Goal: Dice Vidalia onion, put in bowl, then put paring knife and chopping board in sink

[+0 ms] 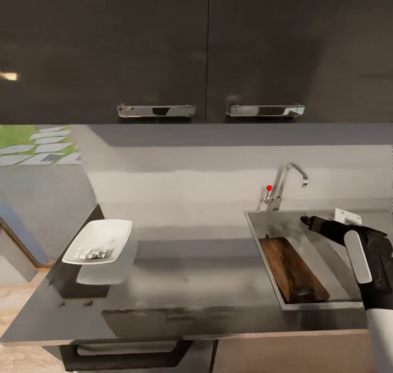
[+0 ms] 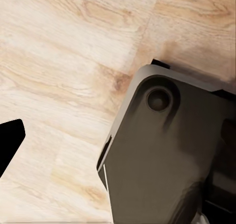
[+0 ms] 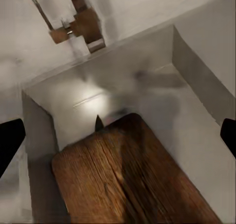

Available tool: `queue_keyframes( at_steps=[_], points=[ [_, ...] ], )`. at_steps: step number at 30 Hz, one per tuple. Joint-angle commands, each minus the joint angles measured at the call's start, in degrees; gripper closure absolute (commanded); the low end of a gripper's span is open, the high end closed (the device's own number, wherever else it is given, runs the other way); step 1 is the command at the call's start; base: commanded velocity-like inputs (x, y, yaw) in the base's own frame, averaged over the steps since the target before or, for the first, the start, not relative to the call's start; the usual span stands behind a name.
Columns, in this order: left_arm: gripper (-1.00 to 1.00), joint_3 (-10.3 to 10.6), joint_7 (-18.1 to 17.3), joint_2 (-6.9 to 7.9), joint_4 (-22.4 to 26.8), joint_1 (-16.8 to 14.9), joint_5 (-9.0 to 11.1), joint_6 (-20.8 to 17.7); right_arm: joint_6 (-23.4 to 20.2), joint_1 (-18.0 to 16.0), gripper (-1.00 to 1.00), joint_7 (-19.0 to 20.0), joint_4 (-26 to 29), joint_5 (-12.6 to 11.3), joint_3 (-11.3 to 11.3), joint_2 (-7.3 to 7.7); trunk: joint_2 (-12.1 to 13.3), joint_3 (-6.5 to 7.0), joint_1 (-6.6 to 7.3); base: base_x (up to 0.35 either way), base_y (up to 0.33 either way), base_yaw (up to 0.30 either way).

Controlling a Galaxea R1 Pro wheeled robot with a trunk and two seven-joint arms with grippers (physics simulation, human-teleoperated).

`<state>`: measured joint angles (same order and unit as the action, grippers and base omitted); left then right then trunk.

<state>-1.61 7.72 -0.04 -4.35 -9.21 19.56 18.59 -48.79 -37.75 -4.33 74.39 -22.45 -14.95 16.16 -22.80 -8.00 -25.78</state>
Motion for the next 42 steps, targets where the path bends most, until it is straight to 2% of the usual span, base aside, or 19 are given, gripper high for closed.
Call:
queue_keyframes(
  at_steps=[1,3,5,9,10,13,14,16,18,22,42],
  points=[
    [-1.0,-0.15,0.02,-0.02,-0.22,-0.11,-0.04,0.39,-0.86,-0.02,-1.0,4.12,0.05,-0.17,0.0,1.22,-0.12,-0.13,0.0,-0.327,0.0,0.0],
    [-1.0,-0.15,0.02,-0.02,-0.22,-0.12,-0.04,0.39,-1.48,0.02,-1.0,11.72,0.05,2.41,0.05,3.18,-0.12,-0.13,0.0,-0.331,0.0,0.0],
    [-1.0,-0.15,0.02,-0.04,-0.22,-0.12,-0.05,0.39,-1.68,0.04,-1.0,18.57,0.05,7.43,0.2,4.08,-0.12,-0.13,0.0,-0.334,0.0,0.0],
    [-1.0,-0.15,0.02,-0.05,-0.22,-0.13,-0.05,0.39,-1.55,0.05,-1.0,35.09,0.02,19.76,0.36,4.5,-0.12,-0.13,0.0,-0.335,0.0,0.0],
    [-1.0,-0.15,0.02,-0.05,-0.22,-0.12,-0.05,0.39,-1.46,0.05,-1.0,37.39,0.01,21.2,0.36,4.51,-0.12,-0.13,0.0,-0.336,0.0,0.0],
    [-1.0,-0.15,0.02,-0.05,-0.22,-0.11,-0.05,0.39,-0.34,0.05,-1.0,49.46,0.01,28.66,0.36,4.49,-0.12,-0.13,0.0,-0.336,0.0,0.0],
    [-1.0,-0.15,0.02,-0.05,-0.22,-0.11,-0.05,0.39,0.14,0.05,-1.0,51.96,0.02,30.56,0.36,4.44,-0.12,-0.13,0.0,-0.336,0.0,0.0],
    [-1.0,-0.15,0.02,-0.05,-0.22,-0.11,-0.05,0.39,0.77,0.05,-1.0,54.19,0.02,32.51,0.32,4.38,-0.12,-0.13,0.0,-0.336,0.0,0.0],
    [-1.0,-0.15,0.02,-0.05,-0.22,-0.11,-0.05,0.39,1.26,0.05,-1.0,55.58,0.02,33.73,0.24,4.34,-0.12,-0.13,0.0,-0.336,0.0,0.0],
    [-1.0,-0.15,0.02,-0.05,-0.22,-0.11,-0.05,0.39,1.57,0.06,-1.0,56.46,0.03,34.5,0.18,4.26,-0.12,-0.13,0.0,-0.336,0.0,0.0],
    [-1.0,-0.15,0.02,-0.05,-0.22,-0.11,-0.05,0.31,1.6,0.05,-1.0,56.45,-0.11,34.52,0.31,3.65,-0.12,-0.13,0.0,-0.316,0.0,0.0]
  ],
)
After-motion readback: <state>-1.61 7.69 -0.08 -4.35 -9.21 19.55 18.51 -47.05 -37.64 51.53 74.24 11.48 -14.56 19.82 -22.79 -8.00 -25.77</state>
